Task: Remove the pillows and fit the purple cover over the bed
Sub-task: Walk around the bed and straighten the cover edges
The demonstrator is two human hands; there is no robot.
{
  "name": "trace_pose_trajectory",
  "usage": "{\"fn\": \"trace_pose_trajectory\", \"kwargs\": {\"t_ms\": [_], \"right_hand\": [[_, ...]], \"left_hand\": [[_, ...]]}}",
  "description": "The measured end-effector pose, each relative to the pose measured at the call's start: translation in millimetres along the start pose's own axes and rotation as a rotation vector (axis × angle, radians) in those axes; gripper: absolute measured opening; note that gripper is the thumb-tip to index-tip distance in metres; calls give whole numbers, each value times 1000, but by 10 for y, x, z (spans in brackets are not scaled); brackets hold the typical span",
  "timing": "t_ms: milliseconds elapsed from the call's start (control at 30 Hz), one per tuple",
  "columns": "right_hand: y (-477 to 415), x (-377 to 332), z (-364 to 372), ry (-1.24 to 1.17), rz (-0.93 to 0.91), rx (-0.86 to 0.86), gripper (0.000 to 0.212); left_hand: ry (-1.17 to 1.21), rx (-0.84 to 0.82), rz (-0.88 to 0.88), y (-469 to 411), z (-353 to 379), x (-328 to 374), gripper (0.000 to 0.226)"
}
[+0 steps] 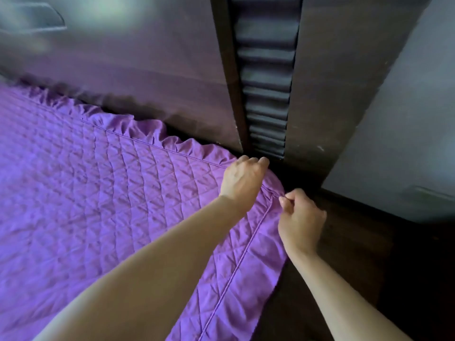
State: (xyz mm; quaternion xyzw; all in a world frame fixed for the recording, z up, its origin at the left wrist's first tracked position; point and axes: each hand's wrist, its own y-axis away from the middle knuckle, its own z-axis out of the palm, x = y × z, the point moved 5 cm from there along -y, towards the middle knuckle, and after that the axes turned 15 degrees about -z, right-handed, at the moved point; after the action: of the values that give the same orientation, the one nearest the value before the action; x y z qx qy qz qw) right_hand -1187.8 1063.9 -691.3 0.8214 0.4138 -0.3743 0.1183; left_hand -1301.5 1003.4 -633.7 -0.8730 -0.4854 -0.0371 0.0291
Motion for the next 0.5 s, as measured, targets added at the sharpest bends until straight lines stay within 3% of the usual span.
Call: {"fn": "trace_pose_trajectory", "kwargs": {"t_ms": [200,300,400,500], "right_hand": [[-55,24,65,-90,198,-67,12],[-84,-128,47,35,83,-127,24],[-161,-311,121,197,-63,-216,33],[-288,-255,128,198,-98,-185,22]], "left_hand": [[106,-149,-14,12,210,-60,31],[204,-164,18,33,209,-212,24],[299,-113,-69,-10,125,-226,12],[369,-80,-107,-43,40,-111,11]]}}
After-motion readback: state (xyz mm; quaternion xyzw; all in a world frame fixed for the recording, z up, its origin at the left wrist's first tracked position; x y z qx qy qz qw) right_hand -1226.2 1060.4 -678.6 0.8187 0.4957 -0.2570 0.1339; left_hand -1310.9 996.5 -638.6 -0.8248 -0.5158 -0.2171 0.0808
